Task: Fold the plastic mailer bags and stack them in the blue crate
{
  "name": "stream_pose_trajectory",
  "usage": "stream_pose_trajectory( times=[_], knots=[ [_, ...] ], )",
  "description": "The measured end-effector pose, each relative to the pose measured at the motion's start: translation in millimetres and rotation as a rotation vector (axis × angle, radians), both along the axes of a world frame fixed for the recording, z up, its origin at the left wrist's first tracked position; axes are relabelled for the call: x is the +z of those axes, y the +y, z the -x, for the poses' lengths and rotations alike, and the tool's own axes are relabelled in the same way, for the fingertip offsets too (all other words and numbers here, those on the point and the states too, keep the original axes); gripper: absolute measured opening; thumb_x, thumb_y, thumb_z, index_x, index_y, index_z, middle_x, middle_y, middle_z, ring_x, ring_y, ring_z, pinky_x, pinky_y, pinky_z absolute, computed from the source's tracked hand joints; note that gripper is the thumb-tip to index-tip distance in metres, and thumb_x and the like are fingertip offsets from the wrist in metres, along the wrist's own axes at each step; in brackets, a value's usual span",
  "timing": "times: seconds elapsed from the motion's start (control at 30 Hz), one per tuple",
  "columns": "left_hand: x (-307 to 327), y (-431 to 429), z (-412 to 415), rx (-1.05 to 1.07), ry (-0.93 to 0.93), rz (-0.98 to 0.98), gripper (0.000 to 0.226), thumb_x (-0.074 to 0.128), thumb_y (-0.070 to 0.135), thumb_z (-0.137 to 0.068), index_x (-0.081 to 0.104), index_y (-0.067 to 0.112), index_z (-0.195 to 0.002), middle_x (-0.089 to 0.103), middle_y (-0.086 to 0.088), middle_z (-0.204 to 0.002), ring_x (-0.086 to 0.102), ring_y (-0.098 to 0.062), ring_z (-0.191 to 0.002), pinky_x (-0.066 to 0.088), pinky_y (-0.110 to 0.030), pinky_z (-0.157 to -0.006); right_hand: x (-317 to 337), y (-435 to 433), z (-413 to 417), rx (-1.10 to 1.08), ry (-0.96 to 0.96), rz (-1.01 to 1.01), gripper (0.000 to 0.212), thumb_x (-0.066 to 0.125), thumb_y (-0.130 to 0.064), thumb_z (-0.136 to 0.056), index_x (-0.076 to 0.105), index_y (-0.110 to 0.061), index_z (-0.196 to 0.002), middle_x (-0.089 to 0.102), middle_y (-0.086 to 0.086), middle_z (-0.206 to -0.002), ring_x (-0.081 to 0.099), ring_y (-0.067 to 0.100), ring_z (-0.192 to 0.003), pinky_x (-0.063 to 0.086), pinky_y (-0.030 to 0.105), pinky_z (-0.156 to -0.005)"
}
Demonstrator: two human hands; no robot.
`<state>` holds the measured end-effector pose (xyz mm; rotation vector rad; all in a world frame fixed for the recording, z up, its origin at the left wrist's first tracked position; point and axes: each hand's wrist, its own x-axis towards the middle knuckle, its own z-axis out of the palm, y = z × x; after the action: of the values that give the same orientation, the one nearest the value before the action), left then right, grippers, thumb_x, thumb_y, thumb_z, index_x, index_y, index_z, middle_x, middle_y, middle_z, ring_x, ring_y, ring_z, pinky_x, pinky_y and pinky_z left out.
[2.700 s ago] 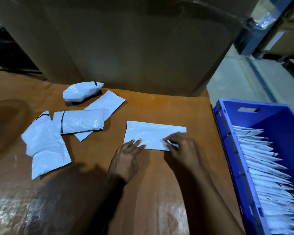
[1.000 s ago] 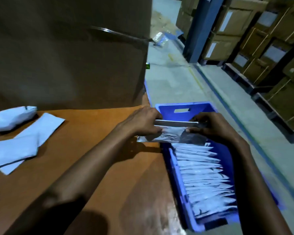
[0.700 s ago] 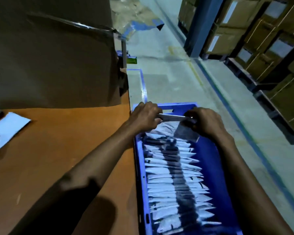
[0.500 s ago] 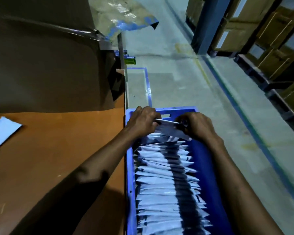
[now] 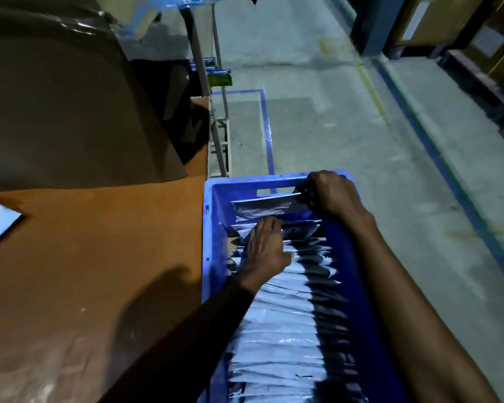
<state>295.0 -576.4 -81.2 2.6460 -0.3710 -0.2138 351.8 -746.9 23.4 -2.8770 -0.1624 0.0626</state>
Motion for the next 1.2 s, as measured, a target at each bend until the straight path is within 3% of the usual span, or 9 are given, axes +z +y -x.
stream_pose_trajectory(
  times=[0.17, 0.3, 0.43, 0.6, 0.73, 0.83, 0.93, 1.1, 1.2],
  knots=[
    [-15, -10, -31, -0.155, 0.070, -0.276, 0.103, 0.084, 0.053, -0.074, 0.034, 0.013, -0.155, 0.038, -0.007, -0.155, 0.033, -0.027, -0.145, 0.013, -0.044, -0.125, -9, -6, -6, -0.043, 0.009, -0.069, 0.025, 0.076, -0.019, -0.087, 0.080, -0.026, -0.111, 0.078, 0.008, -0.106, 0.070, 0.032, -0.104, 0.056, 0.044, -0.078],
    [-21, -12, -33, -0.192, 0.069, -0.329, 0.075, 0.076, 0.059, -0.080, 0.053, 0.014, -0.135, 0.050, -0.005, -0.135, 0.043, -0.029, -0.128, 0.028, -0.042, -0.113, -11, -3, -8, -0.044, 0.018, -0.032, 0.028, 0.073, -0.017, -0.087, 0.081, -0.025, -0.112, 0.077, 0.011, -0.108, 0.070, 0.034, -0.104, 0.053, 0.040, -0.073],
    [-17, -9, -32, -0.225, 0.115, -0.302, 0.052, 0.072, 0.046, -0.087, 0.062, 0.017, -0.129, 0.050, -0.004, -0.135, 0.044, -0.030, -0.129, 0.027, -0.047, -0.115, -18, 0, -2, -0.009, 0.068, -0.020, 0.032, 0.070, -0.013, -0.084, 0.079, -0.027, -0.111, 0.079, 0.003, -0.106, 0.071, 0.029, -0.107, 0.052, 0.036, -0.071],
    [-8, -1, -19, -0.257, 0.253, -0.244, 0.059, 0.074, 0.038, -0.088, 0.056, 0.025, -0.142, 0.050, -0.001, -0.144, 0.049, -0.032, -0.133, 0.034, -0.057, -0.109, -44, 13, 6, -0.041, 0.056, 0.018, 0.028, 0.068, -0.029, -0.092, 0.077, -0.029, -0.119, 0.075, 0.017, -0.109, 0.068, 0.041, -0.108, 0.053, 0.043, -0.080],
    [-3, 4, -11, -0.242, 0.279, -0.216, 0.055, 0.073, 0.038, -0.089, 0.058, 0.027, -0.141, 0.050, 0.000, -0.145, 0.047, -0.030, -0.138, 0.034, -0.055, -0.110, -75, 22, 16, -0.049, 0.112, 0.017, 0.017, 0.065, -0.025, -0.094, 0.077, -0.019, -0.103, 0.073, 0.022, -0.098, 0.067, 0.046, -0.099, 0.050, 0.042, -0.081],
    [2, 7, -8, -0.235, 0.279, -0.202, 0.059, 0.068, 0.030, -0.092, 0.050, 0.031, -0.148, 0.050, -0.001, -0.146, 0.043, -0.028, -0.141, 0.027, -0.056, -0.118, -99, 24, 25, -0.052, 0.135, 0.007, 0.019, 0.076, -0.020, -0.079, 0.077, -0.020, -0.098, 0.076, 0.018, -0.094, 0.069, 0.042, -0.096, 0.047, 0.039, -0.091],
    [8, 12, -3, -0.217, 0.261, -0.192, 0.062, 0.066, 0.028, -0.093, 0.048, 0.033, -0.151, 0.051, -0.005, -0.149, 0.038, -0.026, -0.146, 0.018, -0.050, -0.124, -123, 18, 36, -0.079, 0.075, -0.124, 0.041, 0.081, -0.016, -0.076, 0.078, -0.018, -0.118, 0.078, 0.014, -0.109, 0.068, 0.036, -0.108, 0.033, 0.042, -0.114],
    [14, 15, -2, -0.089, 0.088, -0.215, 0.068, 0.073, 0.036, -0.084, 0.047, 0.026, -0.147, 0.045, -0.008, -0.146, 0.034, -0.030, -0.141, 0.029, -0.045, -0.115, -128, 20, 62, -0.164, -0.112, -0.235, 0.027, 0.066, -0.030, -0.087, 0.079, -0.024, -0.109, 0.076, 0.005, -0.120, 0.070, 0.030, -0.106, 0.039, 0.050, -0.112],
    [14, 15, 0, -0.096, 0.147, -0.271, 0.075, 0.072, 0.043, -0.085, 0.041, 0.020, -0.150, 0.037, -0.009, -0.154, 0.029, -0.033, -0.143, 0.027, -0.048, -0.116, -128, 23, 74, -0.175, -0.078, -0.226, 0.033, 0.060, -0.034, -0.088, 0.079, -0.024, -0.113, 0.073, 0.006, -0.128, 0.068, 0.028, -0.116, 0.038, 0.049, -0.113]
  ],
)
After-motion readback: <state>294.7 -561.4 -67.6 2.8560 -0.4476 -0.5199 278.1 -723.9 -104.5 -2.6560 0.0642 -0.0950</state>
